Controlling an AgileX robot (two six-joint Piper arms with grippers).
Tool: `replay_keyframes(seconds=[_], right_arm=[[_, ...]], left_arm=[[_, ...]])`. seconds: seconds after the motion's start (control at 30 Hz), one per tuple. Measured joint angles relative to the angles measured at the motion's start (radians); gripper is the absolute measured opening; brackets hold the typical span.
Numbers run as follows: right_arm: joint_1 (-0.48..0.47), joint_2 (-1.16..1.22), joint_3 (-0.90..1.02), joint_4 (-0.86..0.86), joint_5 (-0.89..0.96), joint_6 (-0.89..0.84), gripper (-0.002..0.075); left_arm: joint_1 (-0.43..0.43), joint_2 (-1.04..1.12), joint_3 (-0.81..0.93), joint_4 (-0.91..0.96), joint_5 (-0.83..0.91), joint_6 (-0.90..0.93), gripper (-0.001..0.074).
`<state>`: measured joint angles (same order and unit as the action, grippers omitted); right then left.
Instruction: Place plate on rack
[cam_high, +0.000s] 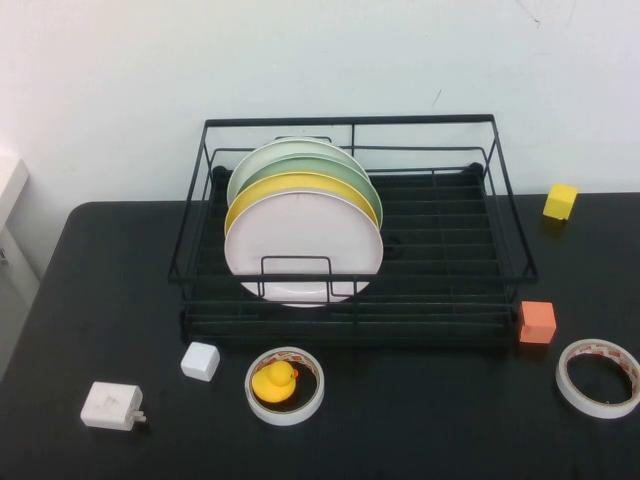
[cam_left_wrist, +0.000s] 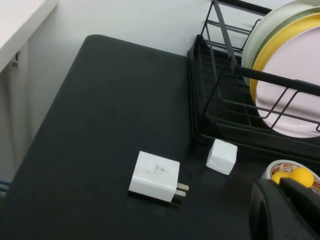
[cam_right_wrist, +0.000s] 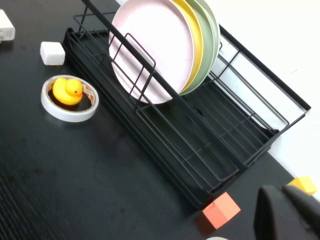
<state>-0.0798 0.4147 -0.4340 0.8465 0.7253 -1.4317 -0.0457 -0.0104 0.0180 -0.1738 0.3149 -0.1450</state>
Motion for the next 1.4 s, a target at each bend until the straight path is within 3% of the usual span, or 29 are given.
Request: replay_keyframes(seconds=[0.43, 1.4], right_arm=[[0.0, 0.0, 0.0, 0.0, 0.0, 0.0, -0.0002], [0.0, 0.0, 0.0, 0.002, 0.0, -0.002, -0.0002]], left_arm=[[0.0, 0.0, 0.0, 0.072, 0.001, -0.087, -0.0001], [0.0, 0.0, -0.002, 0.097, 0.004, -0.013, -0.0001]])
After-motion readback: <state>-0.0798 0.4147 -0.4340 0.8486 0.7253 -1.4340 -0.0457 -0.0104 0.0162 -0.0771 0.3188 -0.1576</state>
